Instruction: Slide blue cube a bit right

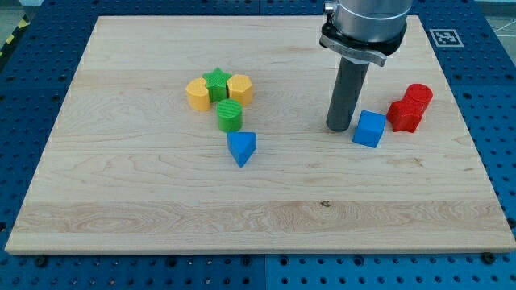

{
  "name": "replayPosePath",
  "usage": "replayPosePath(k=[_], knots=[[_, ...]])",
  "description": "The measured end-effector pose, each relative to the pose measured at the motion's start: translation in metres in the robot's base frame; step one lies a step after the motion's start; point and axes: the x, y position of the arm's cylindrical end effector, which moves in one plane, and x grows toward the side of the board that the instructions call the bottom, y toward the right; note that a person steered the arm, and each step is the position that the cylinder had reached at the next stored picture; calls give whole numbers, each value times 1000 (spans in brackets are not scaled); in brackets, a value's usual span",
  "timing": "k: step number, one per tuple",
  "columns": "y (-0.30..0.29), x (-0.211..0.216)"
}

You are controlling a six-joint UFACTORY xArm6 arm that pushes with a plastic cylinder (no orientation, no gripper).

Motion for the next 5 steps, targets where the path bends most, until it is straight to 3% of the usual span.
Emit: replayPosePath(k=[5], knots=[[43, 16]])
